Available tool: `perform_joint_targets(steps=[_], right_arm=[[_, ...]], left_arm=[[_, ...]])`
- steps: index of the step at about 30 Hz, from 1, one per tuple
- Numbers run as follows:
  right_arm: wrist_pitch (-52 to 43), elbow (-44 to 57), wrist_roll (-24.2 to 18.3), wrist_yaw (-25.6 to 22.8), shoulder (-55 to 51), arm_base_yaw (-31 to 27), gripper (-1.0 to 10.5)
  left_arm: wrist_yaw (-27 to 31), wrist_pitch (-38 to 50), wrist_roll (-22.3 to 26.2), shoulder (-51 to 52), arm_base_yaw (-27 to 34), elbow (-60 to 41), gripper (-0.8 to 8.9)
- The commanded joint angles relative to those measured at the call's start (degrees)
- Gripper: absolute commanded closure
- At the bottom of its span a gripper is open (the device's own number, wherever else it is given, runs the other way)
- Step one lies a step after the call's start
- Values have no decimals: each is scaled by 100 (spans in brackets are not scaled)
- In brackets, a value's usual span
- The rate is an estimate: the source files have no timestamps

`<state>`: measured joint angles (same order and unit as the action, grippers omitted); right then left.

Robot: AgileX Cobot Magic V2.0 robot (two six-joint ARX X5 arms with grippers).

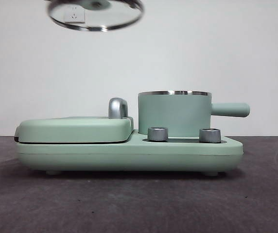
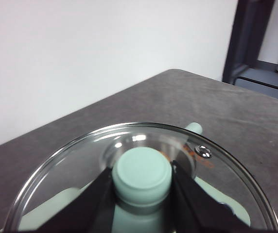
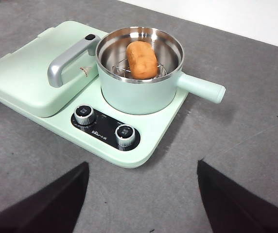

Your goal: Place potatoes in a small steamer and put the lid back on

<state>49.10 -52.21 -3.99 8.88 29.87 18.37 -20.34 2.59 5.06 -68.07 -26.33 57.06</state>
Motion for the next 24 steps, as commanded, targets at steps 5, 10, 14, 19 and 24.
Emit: perform_joint_targets(steps=[5,10,14,19,24], right_arm=[[-39,-28,98,2,35,20,600],[-39,-28,98,2,35,20,600],[-39,-28,98,2,35,20,600],[-39,-28,101,0,35,20,600],[-20,-28,101,-11,35,20,600]], left_arm=[[149,518,-24,-1029,-363,796,800],[149,516,-13,-1849,-527,1460,800],[149,535,7,-2492,-592,1985,800],[149,643,98,-3158,-667,2474,800],[149,706,332,-3659,-723,2804,800]])
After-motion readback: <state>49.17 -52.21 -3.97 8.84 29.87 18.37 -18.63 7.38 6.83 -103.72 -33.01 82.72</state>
